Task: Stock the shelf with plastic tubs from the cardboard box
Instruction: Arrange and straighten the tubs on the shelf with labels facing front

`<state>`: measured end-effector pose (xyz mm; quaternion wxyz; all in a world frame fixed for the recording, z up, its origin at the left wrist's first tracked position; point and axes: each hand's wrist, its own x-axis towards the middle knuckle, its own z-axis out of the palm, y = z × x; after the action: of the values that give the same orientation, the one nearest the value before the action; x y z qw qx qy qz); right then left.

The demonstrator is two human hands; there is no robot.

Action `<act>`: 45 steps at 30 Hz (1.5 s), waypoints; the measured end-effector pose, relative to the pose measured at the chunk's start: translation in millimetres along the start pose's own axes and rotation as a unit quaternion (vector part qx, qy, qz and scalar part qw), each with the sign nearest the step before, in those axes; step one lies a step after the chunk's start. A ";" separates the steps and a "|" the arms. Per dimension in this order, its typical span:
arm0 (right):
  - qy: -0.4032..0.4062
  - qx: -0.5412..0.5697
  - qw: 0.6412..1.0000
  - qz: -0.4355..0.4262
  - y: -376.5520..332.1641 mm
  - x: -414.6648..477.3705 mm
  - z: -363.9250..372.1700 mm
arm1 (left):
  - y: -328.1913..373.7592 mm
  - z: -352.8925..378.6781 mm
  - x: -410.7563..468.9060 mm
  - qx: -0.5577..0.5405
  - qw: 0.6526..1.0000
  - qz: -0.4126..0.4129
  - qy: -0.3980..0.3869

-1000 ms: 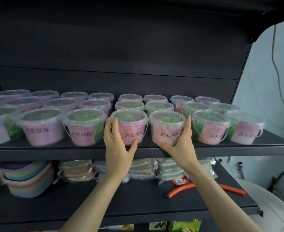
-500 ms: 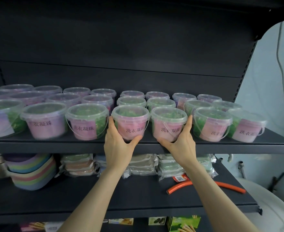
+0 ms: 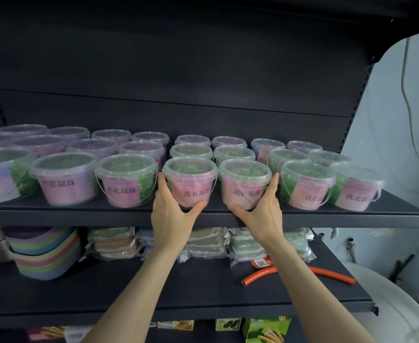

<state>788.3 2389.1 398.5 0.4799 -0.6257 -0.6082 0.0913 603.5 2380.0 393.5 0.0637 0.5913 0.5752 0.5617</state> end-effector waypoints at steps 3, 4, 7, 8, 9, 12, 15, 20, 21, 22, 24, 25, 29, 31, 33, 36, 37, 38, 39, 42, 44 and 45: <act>-0.015 0.006 1.000 0.014 -2.5 -2.3 -1.9 | 1.2 -3.6 -3.7 0.021 0.999 0.003 -0.026; -0.024 0.007 1.000 0.015 -3.6 -3.9 -2.9 | 1.6 -5.5 -5.7 0.027 0.999 0.003 -0.037; -0.056 -0.027 0.998 0.010 -3.9 -11.1 -9.1 | -0.5 -11.0 -17.8 0.071 0.996 0.003 -0.063; -0.066 -0.051 0.996 0.009 -2.6 -15.8 -12.1 | -2.6 -13.7 -24.6 0.086 0.994 0.005 -0.070; -0.073 -0.075 0.995 0.005 -0.7 -20.9 -15.7 | -4.7 -16.9 -31.4 0.092 0.993 0.005 -0.078; -0.088 -0.114 0.989 -0.003 7.1 -35.7 -31.4 | -9.7 -27.9 -50.1 0.104 0.990 0.015 -0.095; -0.087 -0.114 0.990 -0.013 13.9 -41.2 -53.6 | -1.4 -31.3 -60.4 0.126 0.987 0.046 -0.091; -0.035 -0.096 0.994 -0.034 24.6 -34.9 -102.8 | 51.5 -9.8 -70.6 0.138 0.975 0.137 -0.107; -0.031 -0.095 0.994 -0.040 28.9 -32.3 -114.7 | 63.7 -0.7 -72.1 0.133 0.975 0.145 -0.105; -0.026 -0.093 0.994 -0.047 33.7 -29.6 -127.2 | 76.5 9.4 -73.8 0.128 0.975 0.152 -0.099; -0.015 -0.088 0.994 -0.062 46.5 -23.8 -152.9 | 101.8 32.2 -78.4 0.120 0.976 0.165 -0.079; -0.015 -0.087 0.994 -0.068 53.9 -20.6 -165.9 | 113.8 44.5 -81.9 0.116 0.977 0.163 -0.069; -0.023 -0.079 0.993 -0.089 90.3 -2.4 -215.4 | 154.8 95.8 -96.9 0.099 0.983 0.151 -0.040; -0.024 -0.075 0.992 -0.104 107.5 7.5 -232.3 | 168.1 114.5 -100.4 0.102 0.982 0.160 -0.024; -0.023 -0.074 0.990 -0.116 120.4 18.0 -243.2 | 178.6 127.6 -98.8 0.103 0.980 0.169 -0.017; -0.011 -0.091 0.986 -0.138 134.5 35.9 -248.6 | 190.9 143.3 -86.8 0.120 0.973 0.198 -0.009; -0.002 -0.094 0.985 -0.143 137.5 42.0 -248.2 | 193.9 148.4 -81.5 0.132 0.970 0.204 -0.009; 0.007 -0.093 0.985 -0.147 139.7 47.8 -247.6 | 195.9 153.0 -76.0 0.143 0.967 0.208 -0.007; 0.016 -0.090 0.984 -0.152 141.1 53.2 -247.2 | 197.1 157.4 -70.5 0.153 0.965 0.212 -0.006; 0.036 -0.078 0.981 -0.173 142.6 68.3 -244.6 | 192.4 169.6 -56.0 0.160 0.963 0.217 -0.013; 0.034 -0.081 0.979 -0.183 142.9 78.3 -241.7 | 185.6 176.5 -49.2 0.148 0.964 0.219 -0.018; 0.027 -0.088 0.979 -0.183 143.7 82.7 -239.6 | 182.3 179.1 -47.1 0.135 0.966 0.220 -0.017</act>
<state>1072.5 2370.8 460.2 0.4481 -0.5460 -0.7045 -0.0687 860.3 2386.5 432.5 -0.1320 0.7162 0.5000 0.4687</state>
